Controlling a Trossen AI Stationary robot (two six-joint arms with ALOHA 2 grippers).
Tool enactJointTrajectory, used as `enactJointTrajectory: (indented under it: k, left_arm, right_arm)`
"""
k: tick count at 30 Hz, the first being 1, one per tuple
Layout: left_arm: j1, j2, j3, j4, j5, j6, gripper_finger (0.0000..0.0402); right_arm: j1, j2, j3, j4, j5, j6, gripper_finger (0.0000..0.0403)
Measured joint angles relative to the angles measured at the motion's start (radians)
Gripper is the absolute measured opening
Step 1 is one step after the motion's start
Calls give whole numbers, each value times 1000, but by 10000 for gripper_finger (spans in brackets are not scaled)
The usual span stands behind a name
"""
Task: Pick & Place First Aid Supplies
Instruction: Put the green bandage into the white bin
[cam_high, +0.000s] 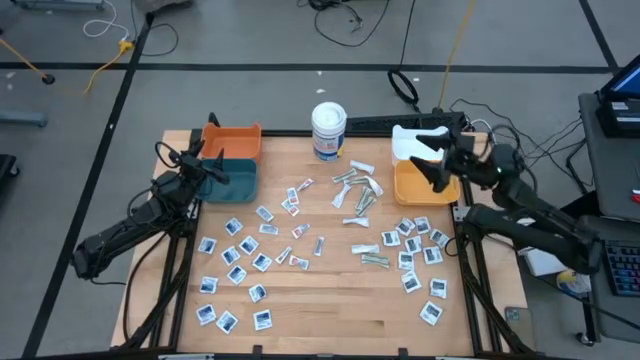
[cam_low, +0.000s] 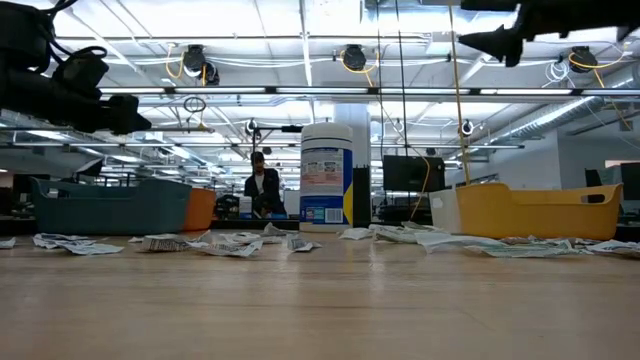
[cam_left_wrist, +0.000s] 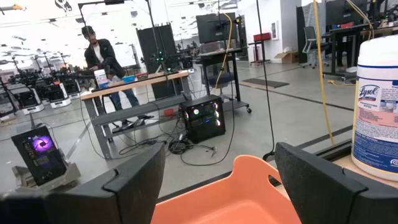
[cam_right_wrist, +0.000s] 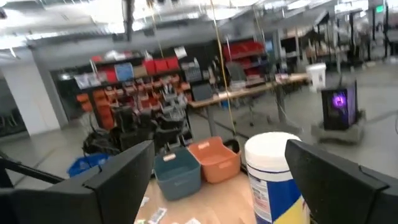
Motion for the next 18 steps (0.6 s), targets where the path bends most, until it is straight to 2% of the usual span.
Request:
enactJointTrajectory:
  k: [13,18]
  left_arm:
    - [0,0,0,0,0,0,308]
    - [0,0,0,0,0,0,308]
  right_arm:
    - [0,441,427,-531,0,-137,359]
    - [0,575,577,-693,0,-165,359]
